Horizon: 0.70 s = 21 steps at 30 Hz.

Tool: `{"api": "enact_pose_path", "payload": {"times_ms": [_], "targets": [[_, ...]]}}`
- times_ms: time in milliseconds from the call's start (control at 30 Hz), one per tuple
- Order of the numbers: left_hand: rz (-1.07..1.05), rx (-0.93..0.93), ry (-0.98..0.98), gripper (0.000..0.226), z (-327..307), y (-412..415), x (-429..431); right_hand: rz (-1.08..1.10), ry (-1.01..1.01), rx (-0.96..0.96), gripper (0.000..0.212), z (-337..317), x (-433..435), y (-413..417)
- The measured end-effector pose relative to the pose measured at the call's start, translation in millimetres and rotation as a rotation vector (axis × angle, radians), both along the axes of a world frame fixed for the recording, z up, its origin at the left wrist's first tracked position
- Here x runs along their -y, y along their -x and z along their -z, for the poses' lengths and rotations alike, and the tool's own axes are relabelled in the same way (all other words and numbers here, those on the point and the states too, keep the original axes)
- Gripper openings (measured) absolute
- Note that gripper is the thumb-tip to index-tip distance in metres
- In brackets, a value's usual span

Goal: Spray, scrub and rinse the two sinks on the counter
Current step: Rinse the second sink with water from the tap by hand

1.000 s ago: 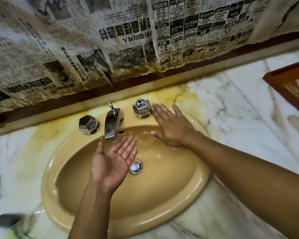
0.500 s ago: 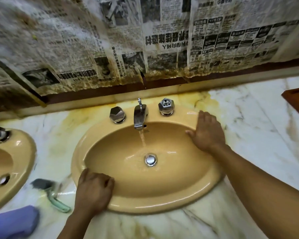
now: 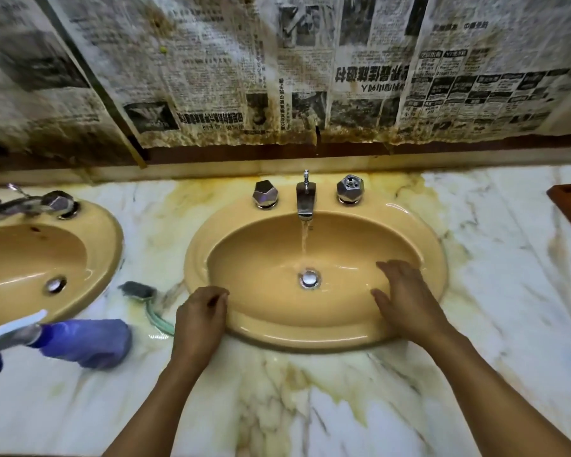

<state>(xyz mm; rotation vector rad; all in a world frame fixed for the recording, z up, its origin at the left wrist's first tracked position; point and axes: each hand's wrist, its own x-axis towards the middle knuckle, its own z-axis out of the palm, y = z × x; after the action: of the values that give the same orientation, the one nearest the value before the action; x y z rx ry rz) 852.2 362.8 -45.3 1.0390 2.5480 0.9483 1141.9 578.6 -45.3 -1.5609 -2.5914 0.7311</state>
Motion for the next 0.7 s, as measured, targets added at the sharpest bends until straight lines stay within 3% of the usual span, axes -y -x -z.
{"api": "enact_pose_path", "payload": {"times_ms": [67,133,200,267,400,567,700], "targets": [[-0.103,-0.056,0.033,0.016,-3,9,14,-0.031,0.062,-0.042,0.054,0,14,14],[-0.236,-0.077,0.233,0.030,-9,22,26,-0.049,0.126,-0.051,0.049,0,28,28],[-0.318,0.000,0.458,0.045,-14,36,37,-0.046,0.198,-0.060,0.045,0,41,41],[-0.342,0.108,0.533,0.046,-15,44,41,-0.028,0.282,-0.073,0.040,1,54,53],[-0.422,0.197,0.445,0.044,-15,50,34,0.001,0.365,-0.121,0.032,5,72,73],[-0.468,0.240,0.158,0.058,-21,47,24,0.057,0.442,-0.297,0.021,2,78,105],[-0.405,0.250,0.014,0.042,-31,31,3,0.183,0.631,-0.557,0.019,-4,72,132]]}}
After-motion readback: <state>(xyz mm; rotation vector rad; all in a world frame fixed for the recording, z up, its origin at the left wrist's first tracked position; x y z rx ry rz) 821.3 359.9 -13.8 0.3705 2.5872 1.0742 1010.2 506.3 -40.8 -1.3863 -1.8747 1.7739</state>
